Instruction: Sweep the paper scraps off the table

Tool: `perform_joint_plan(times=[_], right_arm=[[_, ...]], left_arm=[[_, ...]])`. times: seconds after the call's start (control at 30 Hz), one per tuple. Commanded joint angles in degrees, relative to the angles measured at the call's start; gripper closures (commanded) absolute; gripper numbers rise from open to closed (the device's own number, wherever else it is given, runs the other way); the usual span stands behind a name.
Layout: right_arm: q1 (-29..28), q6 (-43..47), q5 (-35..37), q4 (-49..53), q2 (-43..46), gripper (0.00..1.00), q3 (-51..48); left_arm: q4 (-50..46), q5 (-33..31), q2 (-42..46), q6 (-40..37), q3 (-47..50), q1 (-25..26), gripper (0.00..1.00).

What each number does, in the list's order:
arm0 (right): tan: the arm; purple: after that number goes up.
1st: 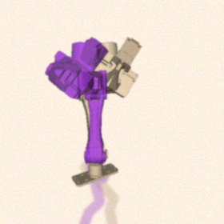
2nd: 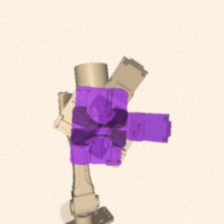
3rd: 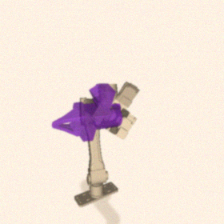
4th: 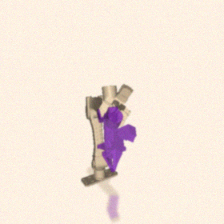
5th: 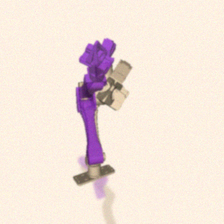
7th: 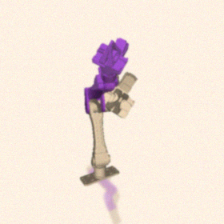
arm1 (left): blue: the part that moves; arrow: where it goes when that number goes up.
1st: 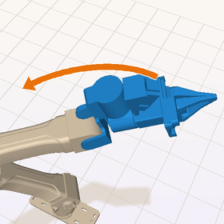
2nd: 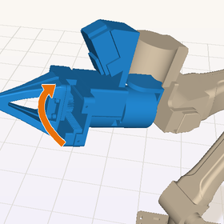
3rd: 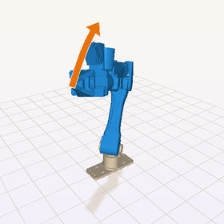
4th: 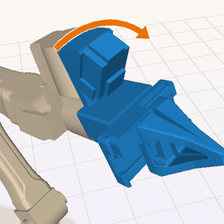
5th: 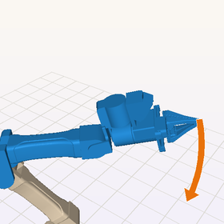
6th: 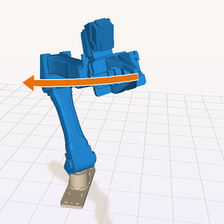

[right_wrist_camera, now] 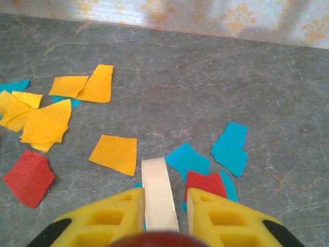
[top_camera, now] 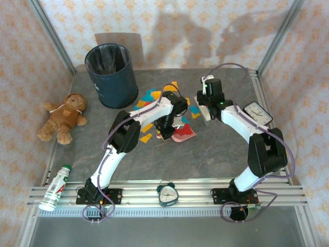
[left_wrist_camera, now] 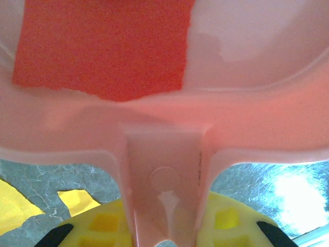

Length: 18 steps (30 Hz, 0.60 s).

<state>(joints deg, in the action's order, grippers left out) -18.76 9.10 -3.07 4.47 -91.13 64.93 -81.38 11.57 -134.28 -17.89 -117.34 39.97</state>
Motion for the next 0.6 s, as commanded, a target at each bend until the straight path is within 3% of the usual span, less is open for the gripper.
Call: perform_joint_plan(times=[0.0,0.57], right_arm=[[-0.87,2.90,-3.91,4.62,0.25,1.00,1.36],[-2.83,2.03,-15.97,10.85,8.41,1.00,-2.16]], left_arm=[[-1.78,-0.56,-1.23,0.01,-1.60,-0.68,1.00],[-0.81,-0.60,-1.86,0.36,-1.51,-1.03,1.00]])
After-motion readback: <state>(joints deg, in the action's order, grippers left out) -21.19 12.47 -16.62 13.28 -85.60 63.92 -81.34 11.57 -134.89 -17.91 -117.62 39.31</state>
